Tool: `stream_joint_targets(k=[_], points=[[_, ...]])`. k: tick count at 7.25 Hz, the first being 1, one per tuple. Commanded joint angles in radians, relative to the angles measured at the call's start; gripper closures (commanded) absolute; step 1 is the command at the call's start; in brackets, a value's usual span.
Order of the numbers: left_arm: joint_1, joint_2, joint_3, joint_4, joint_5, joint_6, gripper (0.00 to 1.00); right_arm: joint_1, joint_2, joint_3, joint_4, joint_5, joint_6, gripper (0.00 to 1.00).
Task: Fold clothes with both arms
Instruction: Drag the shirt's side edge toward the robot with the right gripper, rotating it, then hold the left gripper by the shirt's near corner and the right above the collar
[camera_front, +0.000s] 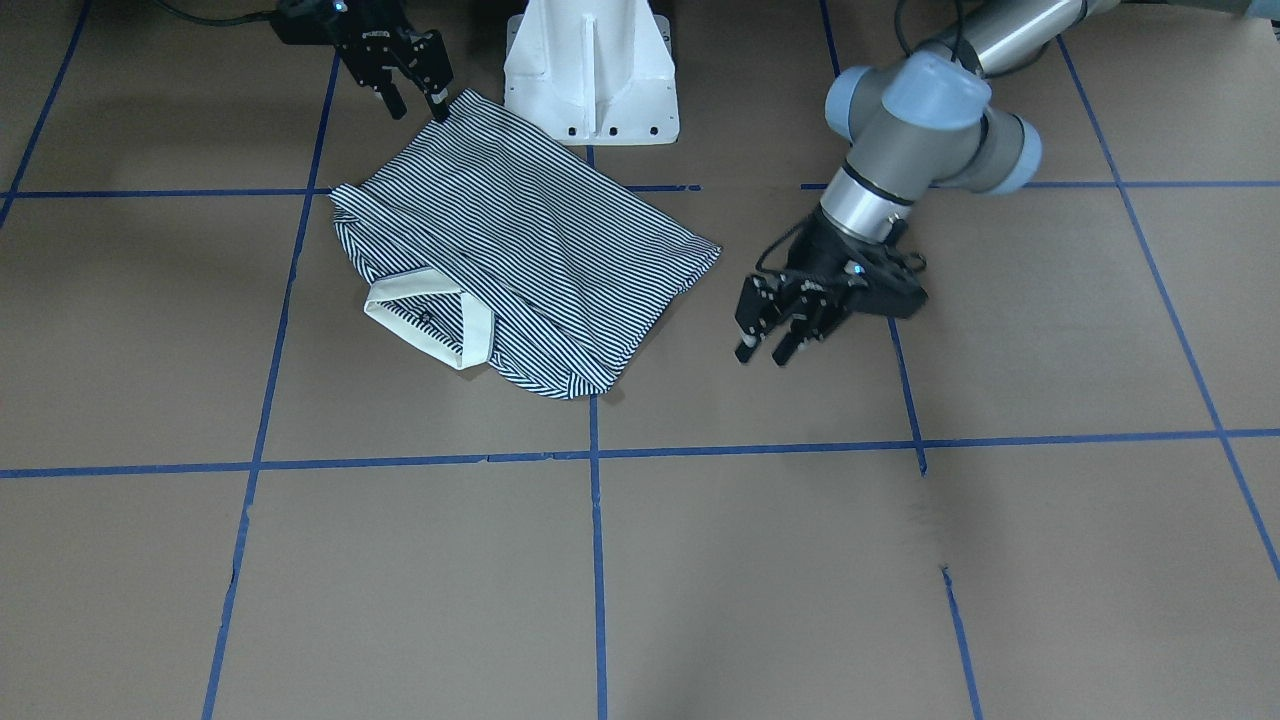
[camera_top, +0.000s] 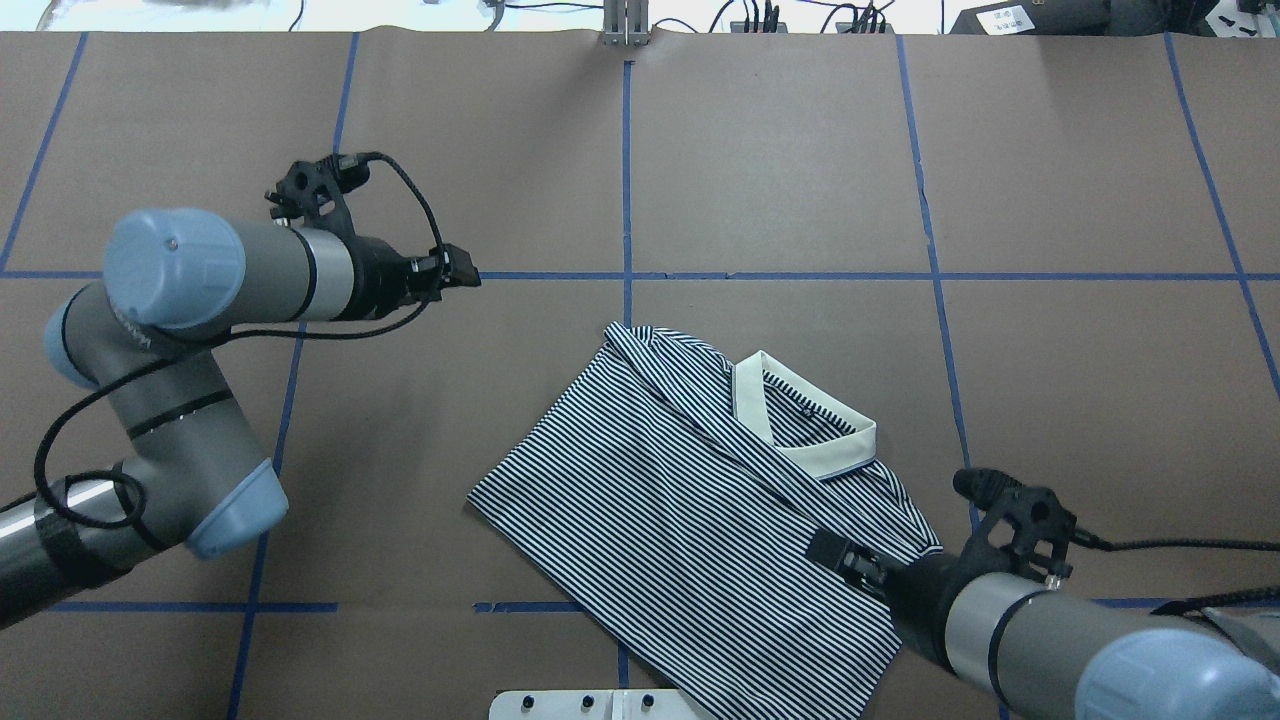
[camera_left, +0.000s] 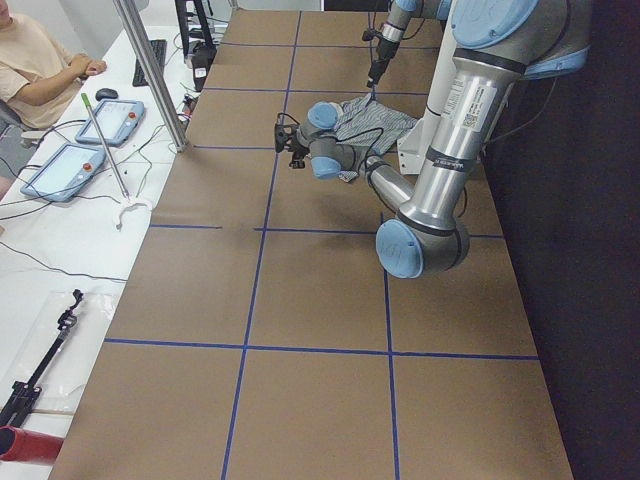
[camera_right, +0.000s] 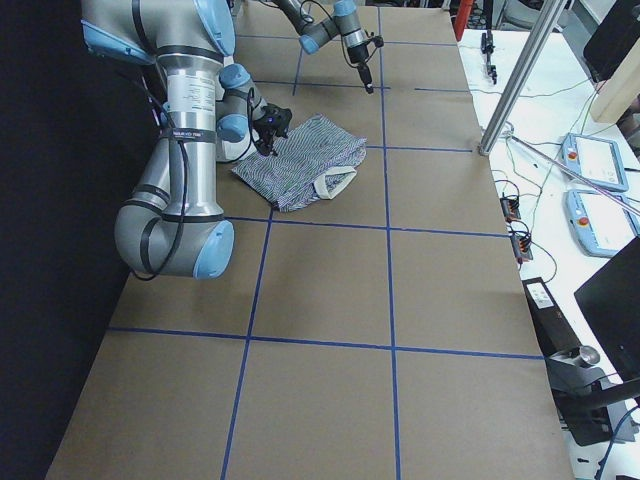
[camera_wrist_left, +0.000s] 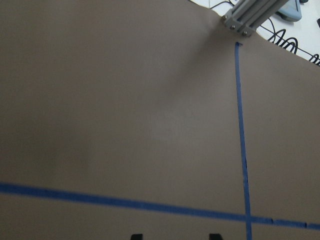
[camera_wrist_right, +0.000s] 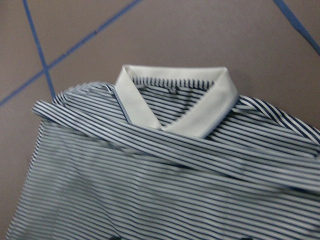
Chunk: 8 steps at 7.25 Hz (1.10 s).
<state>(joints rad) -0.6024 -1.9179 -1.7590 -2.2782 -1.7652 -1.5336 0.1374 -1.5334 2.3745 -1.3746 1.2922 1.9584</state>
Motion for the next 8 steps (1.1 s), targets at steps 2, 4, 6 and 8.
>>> stream_joint_targets(k=[2,4,6,8], points=[[0.238,0.038,-0.18,0.365,0.134,-0.135,0.38,0.304,0.206,-0.176,-0.029,0.153,-0.084,0.0],[0.338,0.004,-0.14,0.413,0.18,-0.183,0.38,0.317,0.236,-0.204,-0.031,0.153,-0.11,0.0],[0.339,0.0,-0.137,0.436,0.207,-0.178,0.39,0.318,0.236,-0.204,-0.032,0.154,-0.11,0.0],[0.337,-0.001,-0.134,0.459,0.265,-0.171,0.4,0.32,0.229,-0.205,-0.032,0.153,-0.11,0.0]])
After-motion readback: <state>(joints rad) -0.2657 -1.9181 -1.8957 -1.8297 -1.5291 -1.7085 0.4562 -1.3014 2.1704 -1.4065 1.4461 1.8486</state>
